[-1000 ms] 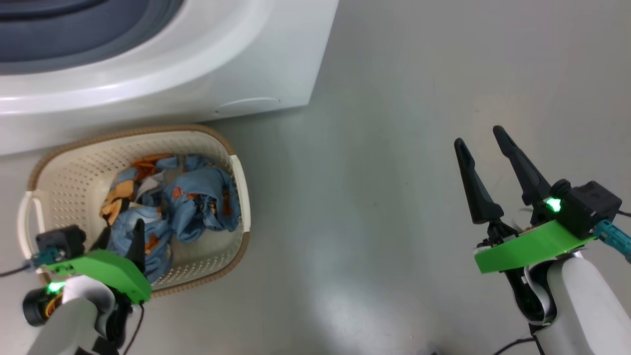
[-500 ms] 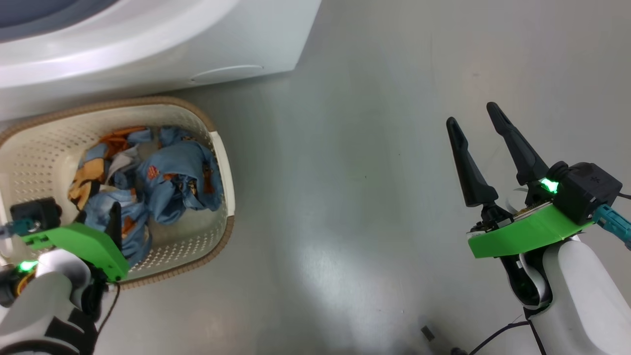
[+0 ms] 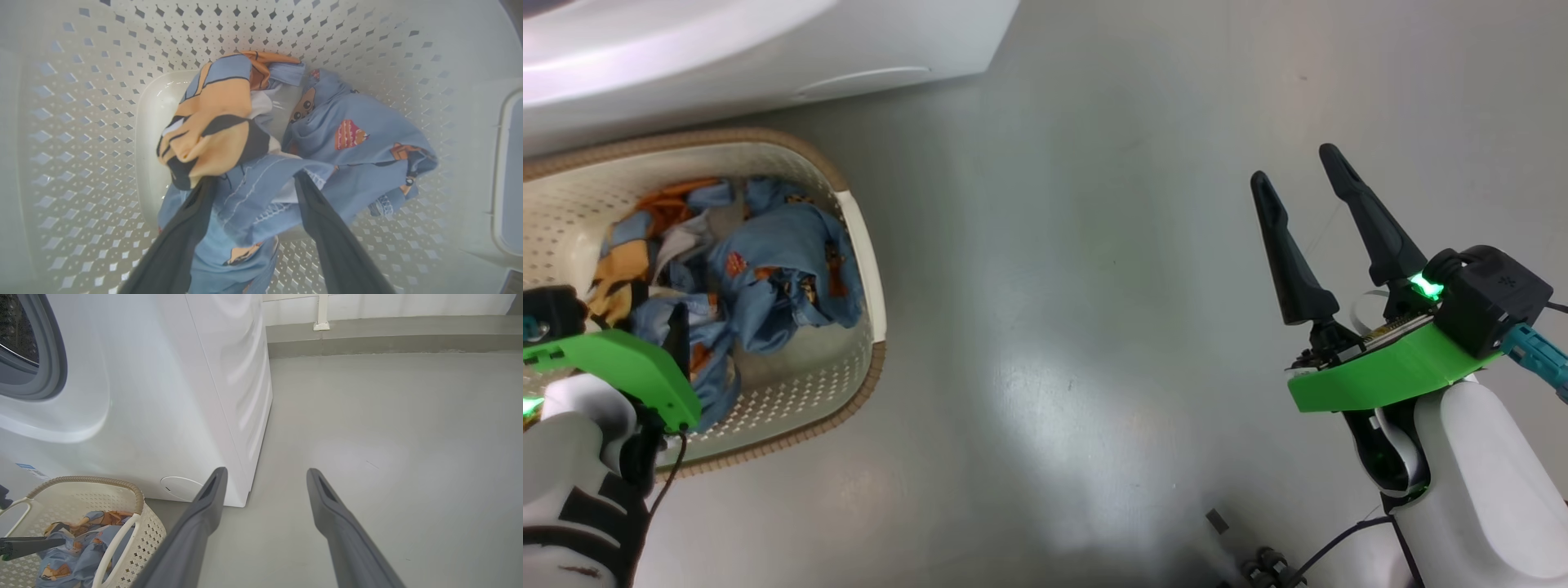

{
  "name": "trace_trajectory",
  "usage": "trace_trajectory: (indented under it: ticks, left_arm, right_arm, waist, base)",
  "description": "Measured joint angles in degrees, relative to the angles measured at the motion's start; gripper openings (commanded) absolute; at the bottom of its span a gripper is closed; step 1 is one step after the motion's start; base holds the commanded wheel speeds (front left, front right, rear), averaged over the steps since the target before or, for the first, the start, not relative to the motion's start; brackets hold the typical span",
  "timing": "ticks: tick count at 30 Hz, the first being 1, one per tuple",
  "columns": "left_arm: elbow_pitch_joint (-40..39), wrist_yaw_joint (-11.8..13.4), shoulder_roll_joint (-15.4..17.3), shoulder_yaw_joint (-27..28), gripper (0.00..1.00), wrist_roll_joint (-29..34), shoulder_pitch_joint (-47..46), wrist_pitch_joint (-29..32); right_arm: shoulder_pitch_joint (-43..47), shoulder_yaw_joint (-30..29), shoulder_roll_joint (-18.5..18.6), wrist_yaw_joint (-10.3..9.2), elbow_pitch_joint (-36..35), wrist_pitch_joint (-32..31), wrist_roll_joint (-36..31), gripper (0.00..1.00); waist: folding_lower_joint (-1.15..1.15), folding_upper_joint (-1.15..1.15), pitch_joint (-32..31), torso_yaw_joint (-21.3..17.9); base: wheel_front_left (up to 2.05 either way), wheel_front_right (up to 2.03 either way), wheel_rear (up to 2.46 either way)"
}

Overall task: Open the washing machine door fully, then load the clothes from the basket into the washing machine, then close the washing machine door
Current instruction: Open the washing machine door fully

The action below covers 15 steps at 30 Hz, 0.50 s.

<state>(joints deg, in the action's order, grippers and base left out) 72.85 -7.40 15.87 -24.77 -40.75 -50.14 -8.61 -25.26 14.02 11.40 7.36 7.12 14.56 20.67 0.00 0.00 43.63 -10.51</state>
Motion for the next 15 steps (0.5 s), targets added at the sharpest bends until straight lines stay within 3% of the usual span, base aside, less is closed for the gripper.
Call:
trace_trajectory:
  ticks: [11,13,15]
  left_arm:
    - [0.82,0.00,0.86,-1.48,1.00,-0.02,-1.87,2.96]
    - [0.91,0.00,1.12,-1.78,0.43,-0.13,-1.92,3.33]
    - [0.97,0.00,1.04,-1.89,0.06,-0.46,-1.93,3.42]
  right_arm:
    - [-1.29,1.30,-0.55,0.00,-0.52,0.00,-0.24,1.00]
    - [-1.29,1.35,-0.55,0.00,-0.52,0.00,-0.38,1.00]
    - [-1.30,1.37,-0.55,0.00,-0.51,0.00,-0.38,1.00]
  waist:
    - [0.00,0.00,2.16,-1.36]
    - [0.00,0.00,2.34,-1.54]
    - [0.00,0.00,2.35,-1.56]
  base:
    - [0.00,0.00,0.00]
    - [0.00,0.00,0.00]
    - [0.00,0.00,0.00]
